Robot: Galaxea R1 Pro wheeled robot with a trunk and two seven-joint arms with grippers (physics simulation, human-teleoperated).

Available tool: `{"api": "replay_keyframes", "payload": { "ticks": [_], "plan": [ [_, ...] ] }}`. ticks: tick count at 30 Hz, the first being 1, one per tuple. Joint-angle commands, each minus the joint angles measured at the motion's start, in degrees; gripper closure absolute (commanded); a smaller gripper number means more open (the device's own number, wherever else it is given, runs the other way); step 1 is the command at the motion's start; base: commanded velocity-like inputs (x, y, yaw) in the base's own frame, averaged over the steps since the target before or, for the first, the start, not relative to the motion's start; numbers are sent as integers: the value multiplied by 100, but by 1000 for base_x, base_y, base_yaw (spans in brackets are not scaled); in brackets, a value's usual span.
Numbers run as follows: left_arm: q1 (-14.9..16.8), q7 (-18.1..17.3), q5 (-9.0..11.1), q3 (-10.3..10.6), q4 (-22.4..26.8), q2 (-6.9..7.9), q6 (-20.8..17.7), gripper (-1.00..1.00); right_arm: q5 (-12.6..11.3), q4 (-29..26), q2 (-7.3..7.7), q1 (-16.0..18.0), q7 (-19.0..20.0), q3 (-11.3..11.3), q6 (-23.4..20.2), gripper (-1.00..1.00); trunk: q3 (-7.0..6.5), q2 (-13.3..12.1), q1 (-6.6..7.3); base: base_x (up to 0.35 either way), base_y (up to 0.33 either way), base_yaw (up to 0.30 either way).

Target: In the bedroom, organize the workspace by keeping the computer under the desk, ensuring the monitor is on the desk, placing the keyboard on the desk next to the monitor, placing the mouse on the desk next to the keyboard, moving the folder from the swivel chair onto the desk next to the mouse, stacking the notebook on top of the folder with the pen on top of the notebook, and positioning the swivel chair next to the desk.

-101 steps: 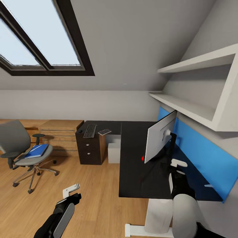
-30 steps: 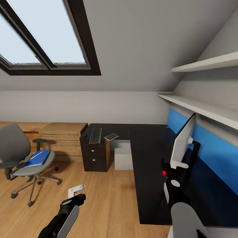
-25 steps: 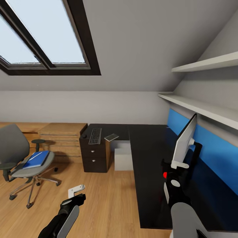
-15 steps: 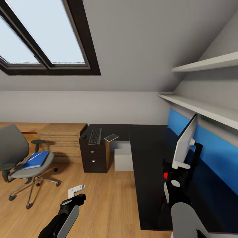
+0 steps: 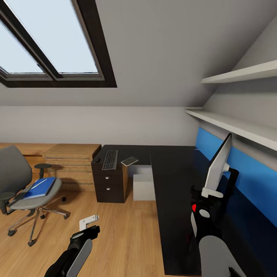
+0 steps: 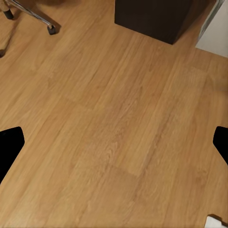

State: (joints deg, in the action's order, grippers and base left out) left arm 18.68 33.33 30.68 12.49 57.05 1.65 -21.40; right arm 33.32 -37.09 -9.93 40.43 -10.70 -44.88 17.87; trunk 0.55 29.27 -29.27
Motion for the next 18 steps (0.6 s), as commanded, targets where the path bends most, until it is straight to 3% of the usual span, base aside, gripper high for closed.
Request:
{"api": "replay_keyframes", "payload": {
  "ticks": [1, 18],
  "plan": [
    [4, 51, 44, 25, 8, 9, -13, -100, 62, 2, -7, 8, -7, -38, 23, -100, 6, 7, -3, 5, 0, 0],
    [4, 51, 44, 25, 7, 9, -11, -100, 53, 2, 49, 8, -336, -70, -17, -100, 6, 7, -3, 1, 0, 0]
  ]
}}
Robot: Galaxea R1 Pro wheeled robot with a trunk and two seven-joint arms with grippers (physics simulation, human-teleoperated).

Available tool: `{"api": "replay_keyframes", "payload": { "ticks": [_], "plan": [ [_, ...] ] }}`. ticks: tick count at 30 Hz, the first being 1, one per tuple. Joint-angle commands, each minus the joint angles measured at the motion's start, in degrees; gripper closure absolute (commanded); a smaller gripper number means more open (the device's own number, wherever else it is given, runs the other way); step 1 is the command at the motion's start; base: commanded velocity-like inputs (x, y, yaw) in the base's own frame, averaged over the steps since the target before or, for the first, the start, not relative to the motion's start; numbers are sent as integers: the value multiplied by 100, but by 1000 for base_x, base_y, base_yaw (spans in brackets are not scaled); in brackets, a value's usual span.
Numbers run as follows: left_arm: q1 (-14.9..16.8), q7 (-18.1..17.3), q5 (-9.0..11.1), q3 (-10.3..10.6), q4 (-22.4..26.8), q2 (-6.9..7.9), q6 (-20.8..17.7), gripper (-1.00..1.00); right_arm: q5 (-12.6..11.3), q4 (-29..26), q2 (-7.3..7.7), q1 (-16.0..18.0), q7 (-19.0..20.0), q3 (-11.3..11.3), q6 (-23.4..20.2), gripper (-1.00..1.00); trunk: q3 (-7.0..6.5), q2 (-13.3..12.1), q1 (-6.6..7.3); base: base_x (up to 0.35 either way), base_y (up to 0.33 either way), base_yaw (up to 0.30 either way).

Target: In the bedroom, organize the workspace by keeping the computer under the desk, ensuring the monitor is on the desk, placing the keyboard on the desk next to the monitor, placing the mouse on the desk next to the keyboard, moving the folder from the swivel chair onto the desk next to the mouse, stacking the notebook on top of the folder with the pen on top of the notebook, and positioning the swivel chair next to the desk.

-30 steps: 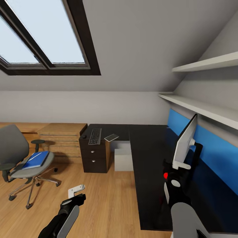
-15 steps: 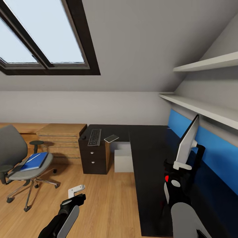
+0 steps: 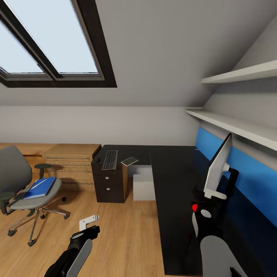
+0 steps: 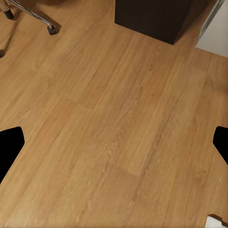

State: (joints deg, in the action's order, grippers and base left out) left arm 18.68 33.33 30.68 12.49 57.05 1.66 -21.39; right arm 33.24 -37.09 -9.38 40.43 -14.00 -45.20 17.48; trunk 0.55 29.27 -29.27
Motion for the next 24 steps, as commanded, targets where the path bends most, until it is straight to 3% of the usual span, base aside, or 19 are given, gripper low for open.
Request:
{"api": "replay_keyframes", "payload": {
  "ticks": [1, 3, 5, 9, 17, 24],
  "plan": [
    [4, 51, 43, 25, 4, 9, -13, -100, 47, 0, -2, 8, -19, -50, 24, -100, 6, 7, -3, 0, 0, 0],
    [4, 51, 43, 25, 6, 9, -12, -100, 3, -3, 4, 8, -27, -72, 26, -100, 6, 7, -3, 0, 0, 0],
    [4, 51, 43, 25, 4, 10, -12, -100, -213, -8, 39, 8, -36, -103, 24, -100, 6, 7, -3, 0, 0, 0],
    [4, 51, 43, 25, 1, 2, -13, -100, -417, -16, 107, 8, -40, -111, 20, -100, 6, 7, -3, 0, -84, 0],
    [4, 51, 45, 25, -1, 1, -14, -100, -450, -10, 120, 8, -39, -94, 19, -100, 6, 7, -3, 0, -276, 0],
    [4, 51, 43, 30, -1, 1, -14, -100, -451, -9, 120, 8, -33, -87, 19, -100, 6, 7, -3, 0, -68, 0]
  ]
}}
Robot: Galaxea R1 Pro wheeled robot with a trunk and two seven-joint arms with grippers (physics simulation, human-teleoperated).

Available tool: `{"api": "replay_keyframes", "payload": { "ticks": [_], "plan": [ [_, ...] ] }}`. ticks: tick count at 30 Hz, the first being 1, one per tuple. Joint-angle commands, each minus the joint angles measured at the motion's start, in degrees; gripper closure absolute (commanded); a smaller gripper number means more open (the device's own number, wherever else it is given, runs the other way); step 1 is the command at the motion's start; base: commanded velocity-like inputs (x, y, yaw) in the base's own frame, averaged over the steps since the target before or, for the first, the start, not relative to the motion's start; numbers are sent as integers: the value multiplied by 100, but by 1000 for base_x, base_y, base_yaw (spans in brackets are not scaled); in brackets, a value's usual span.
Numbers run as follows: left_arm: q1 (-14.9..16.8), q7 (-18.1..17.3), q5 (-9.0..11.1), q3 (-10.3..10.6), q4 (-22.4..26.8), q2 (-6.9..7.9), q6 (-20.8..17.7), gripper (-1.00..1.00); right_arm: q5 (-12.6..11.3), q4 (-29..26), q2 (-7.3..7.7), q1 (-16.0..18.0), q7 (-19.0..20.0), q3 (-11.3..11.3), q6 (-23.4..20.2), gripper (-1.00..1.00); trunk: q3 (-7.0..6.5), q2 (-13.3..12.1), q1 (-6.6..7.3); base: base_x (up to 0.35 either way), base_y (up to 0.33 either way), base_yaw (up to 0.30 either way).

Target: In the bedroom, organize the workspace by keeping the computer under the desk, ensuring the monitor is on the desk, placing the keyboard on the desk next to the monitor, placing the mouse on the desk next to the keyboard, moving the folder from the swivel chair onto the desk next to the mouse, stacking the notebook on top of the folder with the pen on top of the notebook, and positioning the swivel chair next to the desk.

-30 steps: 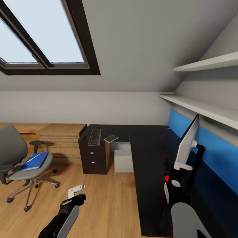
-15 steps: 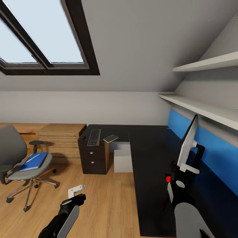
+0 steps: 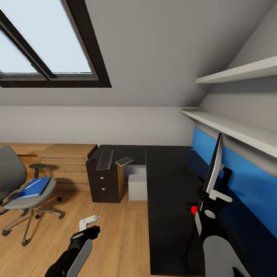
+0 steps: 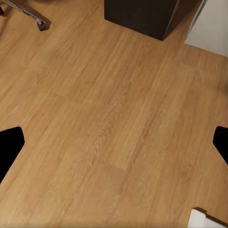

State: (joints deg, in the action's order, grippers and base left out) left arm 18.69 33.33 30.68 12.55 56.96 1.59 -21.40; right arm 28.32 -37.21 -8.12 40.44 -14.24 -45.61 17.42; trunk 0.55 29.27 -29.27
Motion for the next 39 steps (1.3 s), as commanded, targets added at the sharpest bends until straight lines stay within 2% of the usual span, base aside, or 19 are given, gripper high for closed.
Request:
{"api": "replay_keyframes", "payload": {
  "ticks": [1, 22, 31, 39],
  "plan": [
    [4, 51, 45, 36, 8, 8, -11, -100, 42, 3, -5, 8, -9, -46, 24, -100, 6, 6, -3, 0, -14, 0],
    [4, 42, 52, 65, 8, 8, -13, -100, 43, 34, -5, 8, -1, -36, 24, -100, 6, 6, -3, -183, -50, 0],
    [4, 38, 50, 66, 8, 8, -13, -100, 51, 38, -5, 8, 8, -36, 24, -100, 6, 6, -3, -205, -227, 0],
    [4, 33, 52, 64, 8, 8, -13, -100, 51, 39, -5, 8, 14, -35, 24, -100, 6, 6, -3, -27, -127, 0]
  ]
}}
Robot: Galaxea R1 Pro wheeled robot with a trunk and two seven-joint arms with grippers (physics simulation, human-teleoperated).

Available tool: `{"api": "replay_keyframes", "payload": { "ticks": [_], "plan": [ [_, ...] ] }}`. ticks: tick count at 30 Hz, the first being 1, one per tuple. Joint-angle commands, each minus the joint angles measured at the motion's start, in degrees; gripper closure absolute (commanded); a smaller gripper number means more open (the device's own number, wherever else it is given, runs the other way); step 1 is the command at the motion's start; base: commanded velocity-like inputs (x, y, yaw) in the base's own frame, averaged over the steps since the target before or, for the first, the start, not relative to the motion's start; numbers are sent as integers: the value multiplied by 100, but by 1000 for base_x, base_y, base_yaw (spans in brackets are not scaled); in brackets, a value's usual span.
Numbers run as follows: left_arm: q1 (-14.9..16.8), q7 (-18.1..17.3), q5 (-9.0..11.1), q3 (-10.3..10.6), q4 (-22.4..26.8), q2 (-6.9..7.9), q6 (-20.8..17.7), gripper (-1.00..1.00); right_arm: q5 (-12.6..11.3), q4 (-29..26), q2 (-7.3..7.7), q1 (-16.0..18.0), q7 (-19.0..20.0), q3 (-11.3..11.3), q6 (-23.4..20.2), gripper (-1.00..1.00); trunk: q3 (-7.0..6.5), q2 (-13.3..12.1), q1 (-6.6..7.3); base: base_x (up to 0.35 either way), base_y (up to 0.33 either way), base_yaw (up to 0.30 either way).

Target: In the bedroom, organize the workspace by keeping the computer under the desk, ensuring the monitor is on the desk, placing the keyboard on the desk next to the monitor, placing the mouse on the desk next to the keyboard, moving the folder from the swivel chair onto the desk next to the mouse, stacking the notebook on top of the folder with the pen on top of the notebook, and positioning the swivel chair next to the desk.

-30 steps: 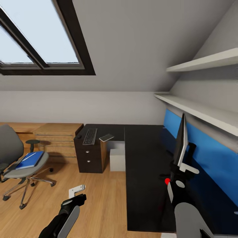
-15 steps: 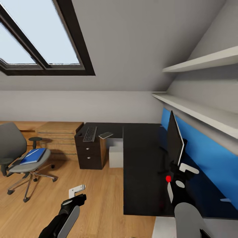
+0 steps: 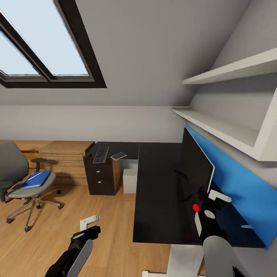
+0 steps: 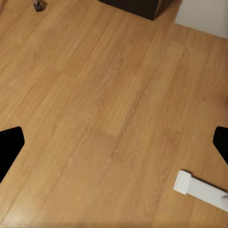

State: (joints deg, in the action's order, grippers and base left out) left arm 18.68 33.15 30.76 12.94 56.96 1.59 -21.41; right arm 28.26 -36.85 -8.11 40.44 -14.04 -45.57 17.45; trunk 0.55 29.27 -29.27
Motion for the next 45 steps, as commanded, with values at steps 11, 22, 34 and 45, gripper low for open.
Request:
{"api": "replay_keyframes", "payload": {
  "ticks": [11, 22, 34, 45],
  "plan": [
    [4, 51, 37, 25, 8, 8, -12, -100, 57, 2, -6, 8, 10, -27, 27, -100, 6, 7, -3, -1, -28, 0],
    [4, 51, 44, 25, 8, 12, -12, -100, 48, 9, -6, 8, 114, -31, 43, -100, 6, 7, -3, 0, -70, 0],
    [4, 51, 44, 25, 8, 10, -12, -100, 48, 147, -6, 8, 208, -31, 64, -100, 6, 7, -3, 0, 0, 0],
    [4, 42, 52, 25, 8, 8, -12, -100, 53, 163, -6, 8, 208, -31, 65, -100, 6, 7, -3, 0, 0, 0]
  ]
}}
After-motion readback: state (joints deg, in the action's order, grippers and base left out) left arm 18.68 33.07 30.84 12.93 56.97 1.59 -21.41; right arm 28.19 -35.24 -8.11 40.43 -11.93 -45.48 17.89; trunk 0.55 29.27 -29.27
